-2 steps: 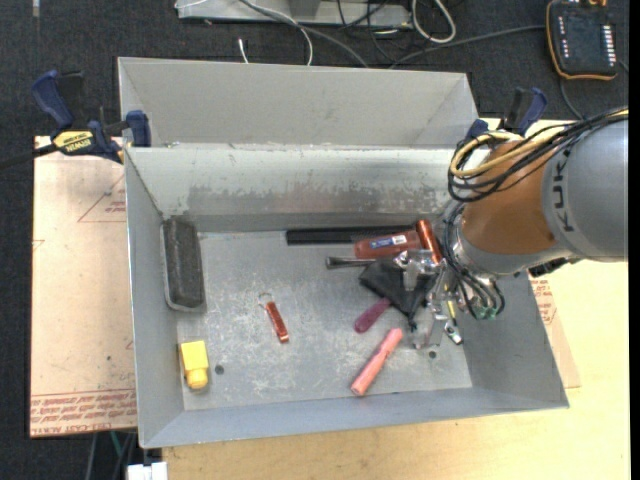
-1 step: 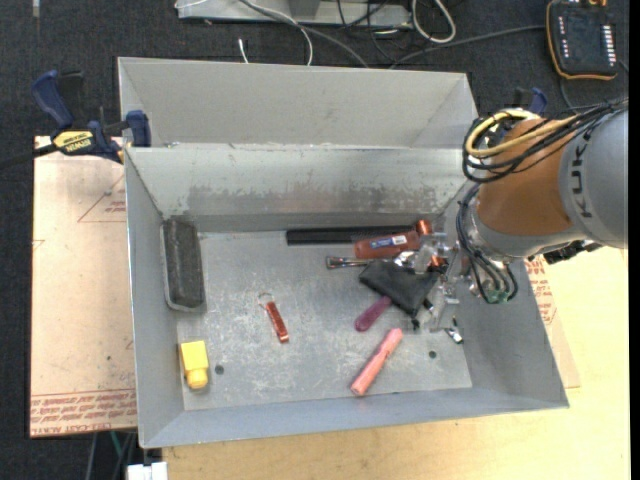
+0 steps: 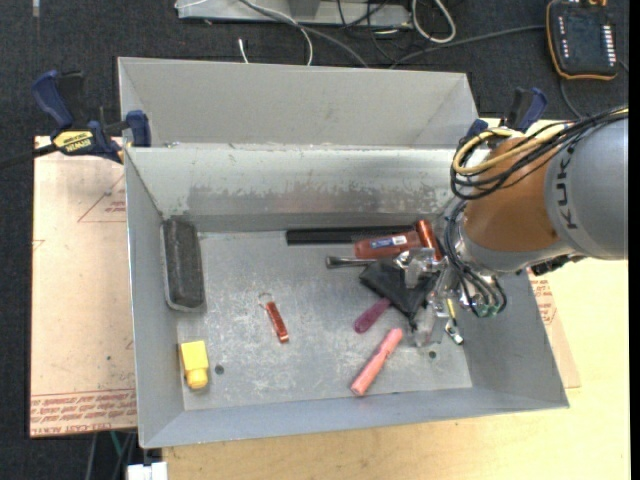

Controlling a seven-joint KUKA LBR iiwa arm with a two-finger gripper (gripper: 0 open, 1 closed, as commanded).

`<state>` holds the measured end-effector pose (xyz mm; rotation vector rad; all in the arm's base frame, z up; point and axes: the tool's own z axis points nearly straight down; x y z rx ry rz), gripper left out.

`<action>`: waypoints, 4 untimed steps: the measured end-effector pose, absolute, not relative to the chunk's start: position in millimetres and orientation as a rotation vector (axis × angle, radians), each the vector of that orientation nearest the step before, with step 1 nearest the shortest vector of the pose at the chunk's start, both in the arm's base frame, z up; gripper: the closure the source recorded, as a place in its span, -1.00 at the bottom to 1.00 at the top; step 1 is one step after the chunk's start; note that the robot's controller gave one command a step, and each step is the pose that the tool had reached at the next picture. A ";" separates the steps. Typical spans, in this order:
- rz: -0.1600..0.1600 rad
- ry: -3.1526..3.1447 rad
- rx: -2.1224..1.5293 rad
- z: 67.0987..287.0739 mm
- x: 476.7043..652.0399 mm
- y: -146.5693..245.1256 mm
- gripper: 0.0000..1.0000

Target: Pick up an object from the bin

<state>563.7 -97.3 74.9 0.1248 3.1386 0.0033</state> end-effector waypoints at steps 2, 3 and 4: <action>0.003 3.135 0.130 75.0 564.7 -96.8 1.00; 0.003 3.135 0.130 75.0 564.7 -96.7 1.00; 0.007 3.147 0.130 92.1 561.1 -95.8 1.00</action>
Offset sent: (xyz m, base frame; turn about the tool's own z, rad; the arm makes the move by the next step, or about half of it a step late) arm 0.0001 0.0001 0.0000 0.0029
